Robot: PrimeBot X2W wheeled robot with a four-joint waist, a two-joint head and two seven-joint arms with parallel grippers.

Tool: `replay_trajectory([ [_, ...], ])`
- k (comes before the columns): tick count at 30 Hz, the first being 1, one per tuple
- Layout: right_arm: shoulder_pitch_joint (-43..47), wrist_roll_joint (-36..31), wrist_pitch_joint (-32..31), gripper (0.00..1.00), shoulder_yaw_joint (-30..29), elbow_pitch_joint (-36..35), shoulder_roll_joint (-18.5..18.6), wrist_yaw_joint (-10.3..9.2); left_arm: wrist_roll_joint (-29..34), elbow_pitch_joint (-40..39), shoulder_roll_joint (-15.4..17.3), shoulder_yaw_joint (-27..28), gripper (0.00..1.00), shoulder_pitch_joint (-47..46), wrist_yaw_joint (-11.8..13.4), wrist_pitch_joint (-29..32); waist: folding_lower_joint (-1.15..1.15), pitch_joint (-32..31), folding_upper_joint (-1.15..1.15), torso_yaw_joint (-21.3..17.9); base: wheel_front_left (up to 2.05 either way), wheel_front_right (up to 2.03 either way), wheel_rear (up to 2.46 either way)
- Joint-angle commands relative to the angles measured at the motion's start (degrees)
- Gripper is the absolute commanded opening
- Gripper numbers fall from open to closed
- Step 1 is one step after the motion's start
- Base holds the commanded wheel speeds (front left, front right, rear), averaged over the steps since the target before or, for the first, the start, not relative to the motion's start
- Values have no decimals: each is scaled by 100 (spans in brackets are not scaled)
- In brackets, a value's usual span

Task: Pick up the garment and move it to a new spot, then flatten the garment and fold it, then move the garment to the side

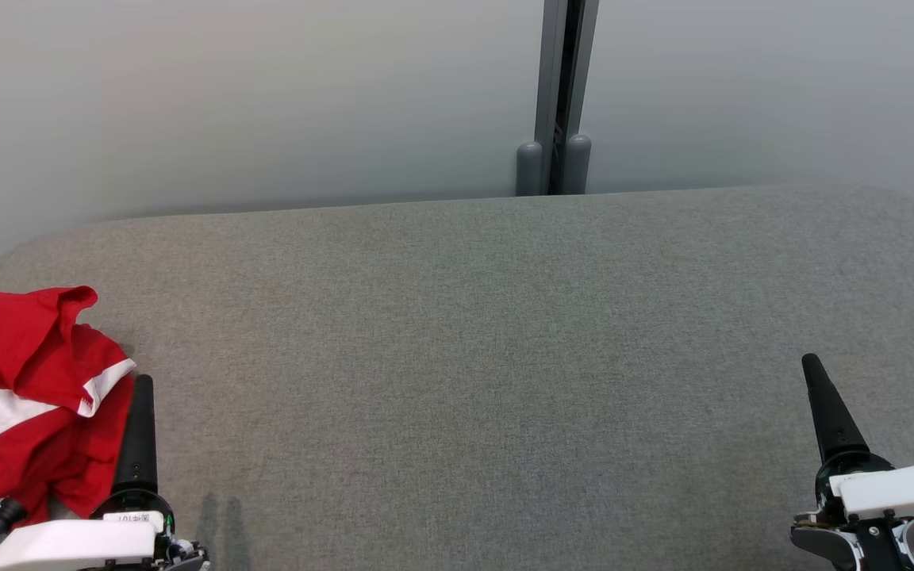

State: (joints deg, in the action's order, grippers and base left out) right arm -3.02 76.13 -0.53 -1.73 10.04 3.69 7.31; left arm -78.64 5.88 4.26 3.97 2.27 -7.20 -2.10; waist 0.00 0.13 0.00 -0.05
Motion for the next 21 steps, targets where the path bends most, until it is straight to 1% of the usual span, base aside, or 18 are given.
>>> replay_trajectory([
  [1,-173,-423,91,100,-25,-149,40,14,415,-117,37,20,100,-221,8,-68,0,-2,0,0,0,0,0],
  [7,-219,-1443,227,100,33,-303,82,15,1278,-167,40,-52,100,-319,38,-181,0,-6,0,-2,0,0,0],
  [13,-257,-2406,357,100,101,-405,111,16,2117,-173,109,-188,100,-421,105,-288,0,-8,0,-3,0,0,0],
  [14,-267,-2553,377,100,113,-412,116,16,2255,-166,126,-214,100,-433,118,-306,0,-9,0,-4,0,0,0],
  [15,-267,-2553,377,100,113,-412,116,16,2255,-166,126,-214,100,-433,118,-306,0,-9,0,-4,0,0,0],
  [21,-313,-3431,499,100,224,-430,174,18,3032,-94,244,-397,100,-518,223,-410,0,-9,0,-5,0,0,0],
])
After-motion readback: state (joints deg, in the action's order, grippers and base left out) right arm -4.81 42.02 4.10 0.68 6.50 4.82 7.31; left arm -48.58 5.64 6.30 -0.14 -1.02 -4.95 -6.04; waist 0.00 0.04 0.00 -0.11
